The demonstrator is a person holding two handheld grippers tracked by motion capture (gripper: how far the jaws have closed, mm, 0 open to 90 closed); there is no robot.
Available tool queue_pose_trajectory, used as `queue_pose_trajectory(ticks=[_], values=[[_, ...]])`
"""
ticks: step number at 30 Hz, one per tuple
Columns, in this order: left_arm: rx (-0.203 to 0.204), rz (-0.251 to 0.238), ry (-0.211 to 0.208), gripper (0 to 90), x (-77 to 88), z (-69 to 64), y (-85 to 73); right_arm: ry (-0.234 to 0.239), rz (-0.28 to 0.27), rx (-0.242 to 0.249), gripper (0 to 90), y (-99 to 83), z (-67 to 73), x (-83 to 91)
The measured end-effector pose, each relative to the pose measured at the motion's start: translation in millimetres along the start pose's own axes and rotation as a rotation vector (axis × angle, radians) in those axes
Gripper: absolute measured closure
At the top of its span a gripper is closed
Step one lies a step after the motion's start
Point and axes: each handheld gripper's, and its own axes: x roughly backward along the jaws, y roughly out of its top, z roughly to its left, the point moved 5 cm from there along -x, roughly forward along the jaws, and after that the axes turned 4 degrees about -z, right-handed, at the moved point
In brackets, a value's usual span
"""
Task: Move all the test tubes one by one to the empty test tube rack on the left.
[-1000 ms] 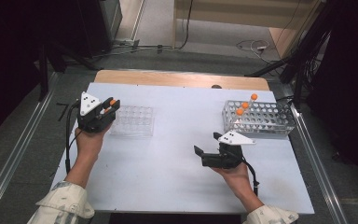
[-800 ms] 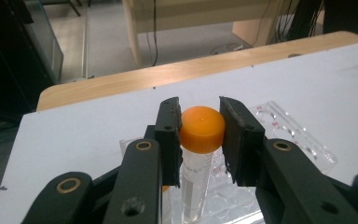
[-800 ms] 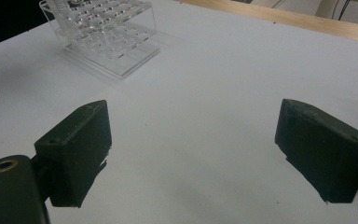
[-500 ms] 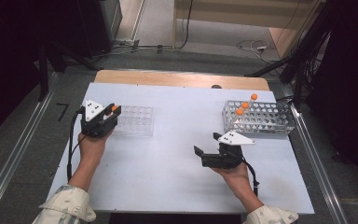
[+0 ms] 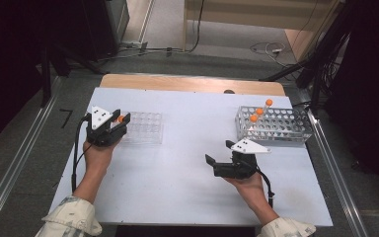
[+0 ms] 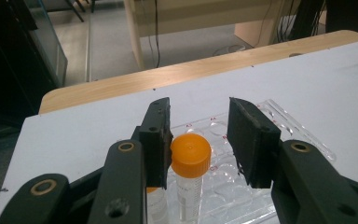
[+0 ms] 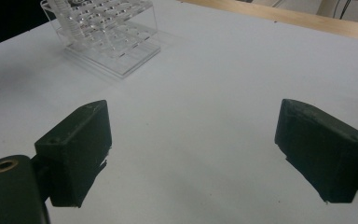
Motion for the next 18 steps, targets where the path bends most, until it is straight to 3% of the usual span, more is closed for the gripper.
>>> queue_pose_trajectory(ticks=[7,12,18], values=[[0.024,-0.012,-0.015,53.5,2.5,0.8,3.0,-0.006,-0.009,-0.002,9.3,0.9,-2.2,1.3],[0.073,-0.049,-0.032,36.7,9.5,-1.7,14.2,-0.026,-0.019,-0.013,9.3,2.1,-7.7,4.3],[0.138,-0.066,-0.111,21.3,13.8,-14.7,24.9,-0.048,-0.021,-0.027,8.4,2.7,-17.3,9.1]])
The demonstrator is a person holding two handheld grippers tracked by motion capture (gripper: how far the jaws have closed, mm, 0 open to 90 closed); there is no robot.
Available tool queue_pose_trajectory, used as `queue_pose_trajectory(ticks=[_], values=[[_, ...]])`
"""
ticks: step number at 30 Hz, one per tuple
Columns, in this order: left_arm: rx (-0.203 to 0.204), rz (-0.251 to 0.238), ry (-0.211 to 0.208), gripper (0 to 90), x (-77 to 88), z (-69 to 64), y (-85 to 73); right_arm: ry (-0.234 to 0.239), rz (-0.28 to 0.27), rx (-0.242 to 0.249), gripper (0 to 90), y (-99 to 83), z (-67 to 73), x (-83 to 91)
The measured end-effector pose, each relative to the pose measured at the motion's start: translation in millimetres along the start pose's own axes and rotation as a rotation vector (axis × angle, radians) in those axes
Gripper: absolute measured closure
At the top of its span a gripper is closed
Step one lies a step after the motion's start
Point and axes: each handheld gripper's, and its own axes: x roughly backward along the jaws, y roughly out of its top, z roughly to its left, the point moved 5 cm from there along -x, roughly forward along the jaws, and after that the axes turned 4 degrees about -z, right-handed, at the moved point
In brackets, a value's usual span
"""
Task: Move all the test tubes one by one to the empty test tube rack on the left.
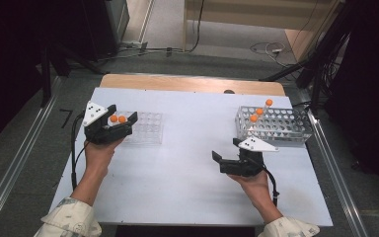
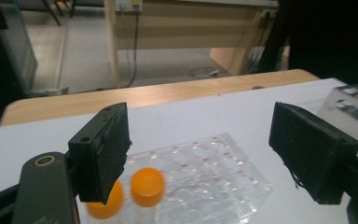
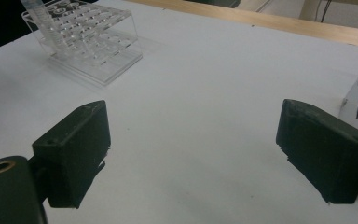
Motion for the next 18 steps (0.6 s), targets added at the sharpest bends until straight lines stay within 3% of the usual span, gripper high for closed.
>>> queue_pose_trajectory(ticks=[3,13,18], values=[[0.022,0.015,-0.032,18.8,-0.3,-7.8,-2.4,-0.017,-0.01,-0.006,8.4,1.1,-5.4,2.9],[-0.013,0.033,-0.064,10.7,0.1,-33.8,-22.2,-0.094,-0.055,-0.04,9.9,5.6,-28.1,13.3],[-0.037,0.021,-0.052,10.6,2.9,-43.8,-30.2,-0.144,-0.08,-0.059,10.9,8.3,-40.0,17.3]])
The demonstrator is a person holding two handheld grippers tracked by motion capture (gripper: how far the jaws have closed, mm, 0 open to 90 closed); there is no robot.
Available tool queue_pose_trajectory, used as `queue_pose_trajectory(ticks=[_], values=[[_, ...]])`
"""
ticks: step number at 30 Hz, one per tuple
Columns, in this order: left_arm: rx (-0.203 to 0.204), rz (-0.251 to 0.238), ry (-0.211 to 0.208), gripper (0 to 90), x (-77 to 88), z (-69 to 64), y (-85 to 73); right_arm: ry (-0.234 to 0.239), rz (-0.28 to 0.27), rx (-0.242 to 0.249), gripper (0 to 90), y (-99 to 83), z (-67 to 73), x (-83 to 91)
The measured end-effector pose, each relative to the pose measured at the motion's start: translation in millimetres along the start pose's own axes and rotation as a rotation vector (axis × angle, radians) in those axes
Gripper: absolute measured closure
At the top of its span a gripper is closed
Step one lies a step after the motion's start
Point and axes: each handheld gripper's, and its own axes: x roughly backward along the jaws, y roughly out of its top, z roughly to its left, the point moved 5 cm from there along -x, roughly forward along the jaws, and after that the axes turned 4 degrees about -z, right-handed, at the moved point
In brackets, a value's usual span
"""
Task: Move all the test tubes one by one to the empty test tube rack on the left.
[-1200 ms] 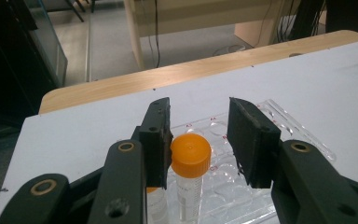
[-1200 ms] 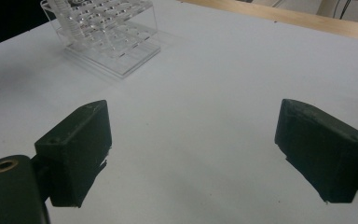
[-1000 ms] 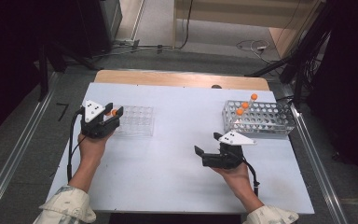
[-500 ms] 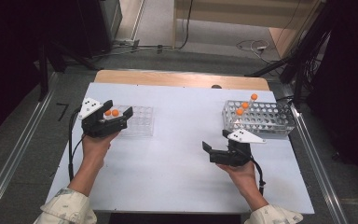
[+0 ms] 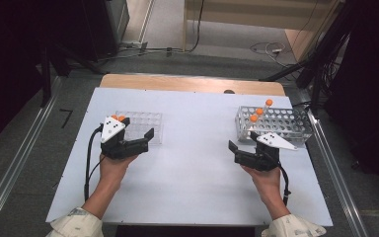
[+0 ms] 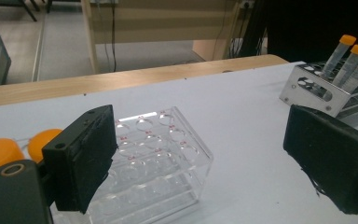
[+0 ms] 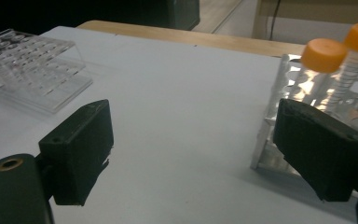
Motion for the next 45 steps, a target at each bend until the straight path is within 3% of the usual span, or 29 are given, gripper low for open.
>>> queue_pose_trajectory(ticks=[10,14,17,20,36,45], values=[[-0.012,0.005,-0.014,10.6,4.0,-10.3,-7.8,-0.108,-0.011,-0.025,14.8,-0.9,-28.5,-12.6],[-0.017,0.015,-0.013,10.1,1.7,-13.1,-9.8,-0.127,-0.023,-0.022,18.0,1.9,-35.4,-20.7],[-0.046,0.024,-0.005,10.1,0.1,-13.6,-12.3,-0.137,-0.039,-0.031,21.5,5.6,-41.1,-25.8],[-0.036,0.026,-0.008,10.1,-1.8,-12.7,-12.8,-0.146,-0.045,-0.032,27.5,6.2,-46.4,-31.0],[-0.03,0.029,0.008,10.2,-1.6,-9.7,-14.4,-0.184,-0.023,-0.025,57.9,-2.9,-54.2,-48.9],[-0.031,0.034,0.004,10.3,-3.1,-10.5,-15.4,-0.203,-0.038,-0.038,67.3,-4.7,-58.7,-54.2]])
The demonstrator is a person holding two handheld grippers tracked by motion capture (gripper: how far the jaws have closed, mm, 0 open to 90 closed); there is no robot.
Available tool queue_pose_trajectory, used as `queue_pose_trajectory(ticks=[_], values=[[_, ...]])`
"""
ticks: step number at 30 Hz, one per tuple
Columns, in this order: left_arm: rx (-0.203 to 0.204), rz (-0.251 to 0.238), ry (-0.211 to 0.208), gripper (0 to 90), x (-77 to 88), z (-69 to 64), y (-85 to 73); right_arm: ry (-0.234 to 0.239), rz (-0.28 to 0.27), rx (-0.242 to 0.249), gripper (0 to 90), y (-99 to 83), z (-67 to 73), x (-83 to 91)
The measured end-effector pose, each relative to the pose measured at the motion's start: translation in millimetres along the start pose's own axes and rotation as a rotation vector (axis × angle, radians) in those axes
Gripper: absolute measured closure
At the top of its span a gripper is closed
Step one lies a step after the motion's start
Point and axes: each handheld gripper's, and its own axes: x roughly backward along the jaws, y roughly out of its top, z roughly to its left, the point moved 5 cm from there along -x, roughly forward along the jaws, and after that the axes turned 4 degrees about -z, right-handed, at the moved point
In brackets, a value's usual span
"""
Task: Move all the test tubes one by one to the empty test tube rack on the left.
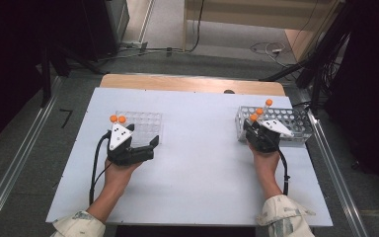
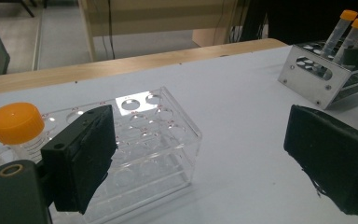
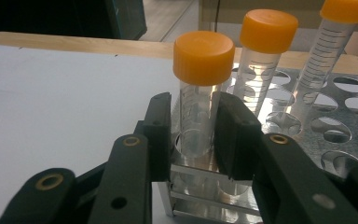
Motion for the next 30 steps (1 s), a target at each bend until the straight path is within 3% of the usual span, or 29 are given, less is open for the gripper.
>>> queue_pose_trajectory(ticks=[2,11,23,30], values=[[-0.001,0.002,0.0,10.3,0.0,0.0,-0.2,-0.004,-0.002,0.004,70.9,-0.1,-0.2,-0.2],[-0.006,0.008,-0.004,10.3,0.0,-0.7,-1.0,-0.014,-0.035,0.015,71.3,6.2,0.4,4.5],[-0.011,0.01,-0.004,10.2,0.0,-2.0,-1.5,-0.061,-0.118,0.07,71.3,33.6,9.9,25.9],[-0.01,0.004,-0.007,10.2,0.2,-2.7,-0.9,-0.004,-0.165,0.098,71.3,46.1,24.4,41.0]])
